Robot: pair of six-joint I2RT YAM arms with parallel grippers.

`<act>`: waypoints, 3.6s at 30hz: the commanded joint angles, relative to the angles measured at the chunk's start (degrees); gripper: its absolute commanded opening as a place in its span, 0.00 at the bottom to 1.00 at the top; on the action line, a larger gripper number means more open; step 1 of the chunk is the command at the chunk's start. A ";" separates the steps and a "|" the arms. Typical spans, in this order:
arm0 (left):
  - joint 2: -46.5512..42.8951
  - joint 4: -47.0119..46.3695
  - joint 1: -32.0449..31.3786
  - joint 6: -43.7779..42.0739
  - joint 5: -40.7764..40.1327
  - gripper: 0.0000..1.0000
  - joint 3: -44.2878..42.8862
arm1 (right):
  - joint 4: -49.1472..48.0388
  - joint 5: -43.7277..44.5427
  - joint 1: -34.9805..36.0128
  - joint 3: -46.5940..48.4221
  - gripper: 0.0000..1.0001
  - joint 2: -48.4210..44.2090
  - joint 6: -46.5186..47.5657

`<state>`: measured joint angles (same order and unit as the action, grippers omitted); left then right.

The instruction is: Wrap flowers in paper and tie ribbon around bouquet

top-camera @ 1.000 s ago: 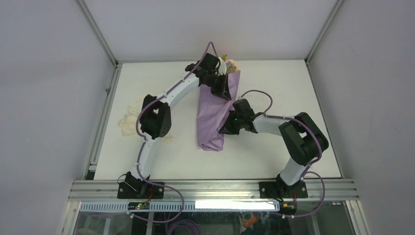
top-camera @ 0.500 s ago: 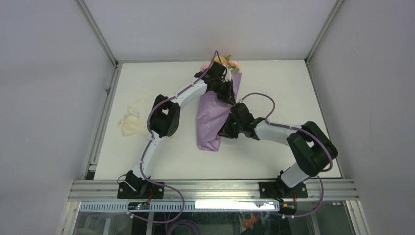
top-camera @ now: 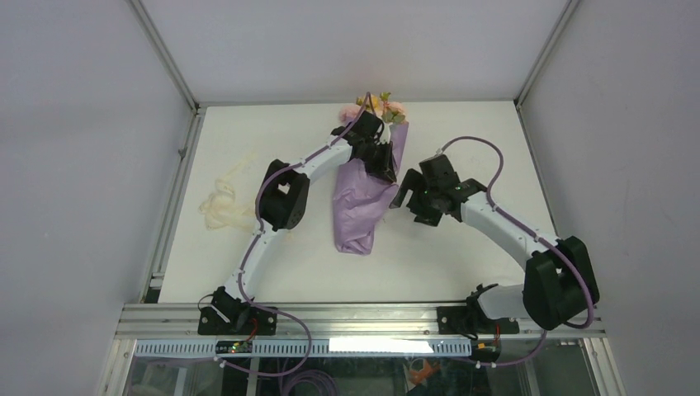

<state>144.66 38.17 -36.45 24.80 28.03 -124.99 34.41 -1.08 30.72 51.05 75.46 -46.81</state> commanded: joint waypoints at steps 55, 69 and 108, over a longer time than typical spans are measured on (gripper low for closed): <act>-30.93 16.23 -18.50 -57.29 -6.73 0.26 44.21 | -36.46 -15.62 -10.07 -0.29 0.00 26.08 0.12; -40.91 37.46 -19.39 -64.65 2.44 0.39 34.88 | -35.01 -15.03 -10.00 1.09 0.00 26.49 3.03; -31.68 3.40 -19.77 -66.32 -15.18 0.44 51.45 | -41.94 -27.08 -13.25 10.76 0.45 41.77 2.73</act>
<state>110.91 41.06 -56.58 -39.64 12.03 -75.88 -4.86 -30.26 16.82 64.03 113.43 -42.33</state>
